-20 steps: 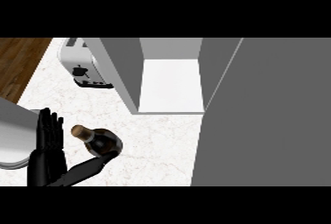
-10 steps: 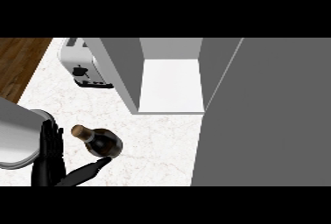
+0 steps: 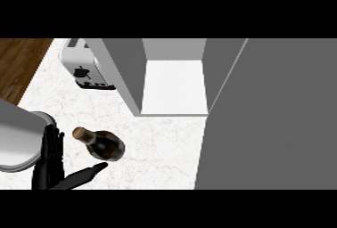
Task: Pick up the wine, place it into the cabinet and close the cabinet
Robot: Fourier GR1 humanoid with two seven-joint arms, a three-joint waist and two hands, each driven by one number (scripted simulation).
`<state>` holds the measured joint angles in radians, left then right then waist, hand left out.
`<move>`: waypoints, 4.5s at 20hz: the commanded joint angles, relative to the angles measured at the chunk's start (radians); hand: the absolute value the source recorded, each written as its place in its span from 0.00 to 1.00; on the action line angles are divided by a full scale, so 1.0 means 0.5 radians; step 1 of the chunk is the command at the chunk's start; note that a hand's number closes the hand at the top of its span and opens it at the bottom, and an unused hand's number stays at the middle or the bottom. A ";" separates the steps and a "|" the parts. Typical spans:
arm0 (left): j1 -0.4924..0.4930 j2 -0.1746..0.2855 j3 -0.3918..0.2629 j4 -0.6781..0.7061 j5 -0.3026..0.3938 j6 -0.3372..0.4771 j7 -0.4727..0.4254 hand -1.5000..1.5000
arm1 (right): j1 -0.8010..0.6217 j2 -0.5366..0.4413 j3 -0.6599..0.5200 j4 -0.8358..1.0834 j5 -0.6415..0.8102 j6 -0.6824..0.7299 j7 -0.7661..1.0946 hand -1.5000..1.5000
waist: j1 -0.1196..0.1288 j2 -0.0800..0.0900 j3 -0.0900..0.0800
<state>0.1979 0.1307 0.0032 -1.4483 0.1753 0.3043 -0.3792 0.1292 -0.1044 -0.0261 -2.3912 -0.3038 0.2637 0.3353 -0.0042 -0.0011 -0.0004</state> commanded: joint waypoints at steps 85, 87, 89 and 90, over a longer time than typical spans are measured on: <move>-0.632 -0.261 -0.490 -0.273 0.073 -0.094 0.432 1.00 | -0.084 -0.034 -0.221 0.129 -0.211 0.047 -0.046 0.00 | -0.002 0.003 0.001; -0.618 -0.261 -0.622 -0.344 0.095 0.008 0.491 1.00 | -0.017 0.051 -0.079 -0.034 -0.036 -0.026 0.004 0.00 | 0.000 0.001 0.001; -0.584 -0.261 -0.789 -0.370 0.120 0.122 0.567 1.00 | -0.026 -0.099 -0.305 -0.119 -0.358 0.009 0.120 0.00 | -0.009 -0.001 0.001; -0.790 -0.261 -0.577 -0.233 0.080 0.100 0.594 1.00 | 0.201 0.061 -0.072 -0.211 -0.099 0.059 -0.022 0.00 | -0.015 0.000 0.001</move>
<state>-0.0987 0.0009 -0.3058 -1.6105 0.2156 0.3072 -0.1347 0.1366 -0.0979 -0.0808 -2.3711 -0.3422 0.2748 0.3225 -0.0077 -0.0010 0.0001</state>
